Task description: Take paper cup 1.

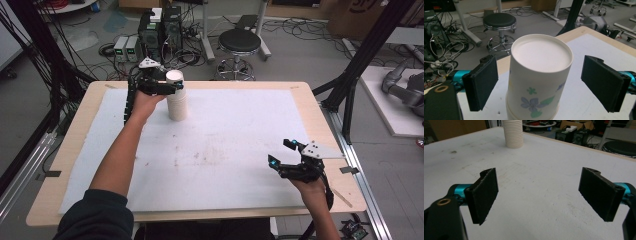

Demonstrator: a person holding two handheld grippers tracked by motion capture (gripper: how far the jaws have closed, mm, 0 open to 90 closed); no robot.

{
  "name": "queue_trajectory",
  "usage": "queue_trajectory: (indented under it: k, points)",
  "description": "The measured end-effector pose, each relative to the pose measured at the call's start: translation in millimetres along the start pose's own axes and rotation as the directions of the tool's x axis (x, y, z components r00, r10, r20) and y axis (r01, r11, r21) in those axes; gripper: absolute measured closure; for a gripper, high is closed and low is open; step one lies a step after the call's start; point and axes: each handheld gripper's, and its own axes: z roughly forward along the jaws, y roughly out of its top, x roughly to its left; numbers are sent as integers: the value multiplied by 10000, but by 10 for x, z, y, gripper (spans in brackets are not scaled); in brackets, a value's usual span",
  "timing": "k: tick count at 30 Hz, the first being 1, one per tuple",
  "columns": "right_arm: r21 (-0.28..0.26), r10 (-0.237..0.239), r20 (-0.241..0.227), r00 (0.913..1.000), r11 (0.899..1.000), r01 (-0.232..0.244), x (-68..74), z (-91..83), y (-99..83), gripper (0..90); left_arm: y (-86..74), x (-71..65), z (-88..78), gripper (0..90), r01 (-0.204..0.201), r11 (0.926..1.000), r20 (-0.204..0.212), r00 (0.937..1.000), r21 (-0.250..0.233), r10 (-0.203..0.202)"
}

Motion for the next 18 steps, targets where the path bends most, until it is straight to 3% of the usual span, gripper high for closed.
queue_trajectory:
  k: [7,11,15,18]
  points:
    - [74,54,11,10000,10000,-54,0,-7,-18,164,-3,42,147,168,272,9996,-270,9993,51,-271]
    - [70,70,44,10000,10000,-70,-5,-14,-25,164,-12,47,170,200,256,9996,-213,9995,91,-254]
    - [106,126,81,9999,9999,-127,-10,-25,-30,164,-2,32,160,326,-24,10000,-24,10000,46,24]
    - [97,115,70,9999,9999,-116,-5,-20,-31,164,11,23,159,331,-145,9998,38,9999,107,144]
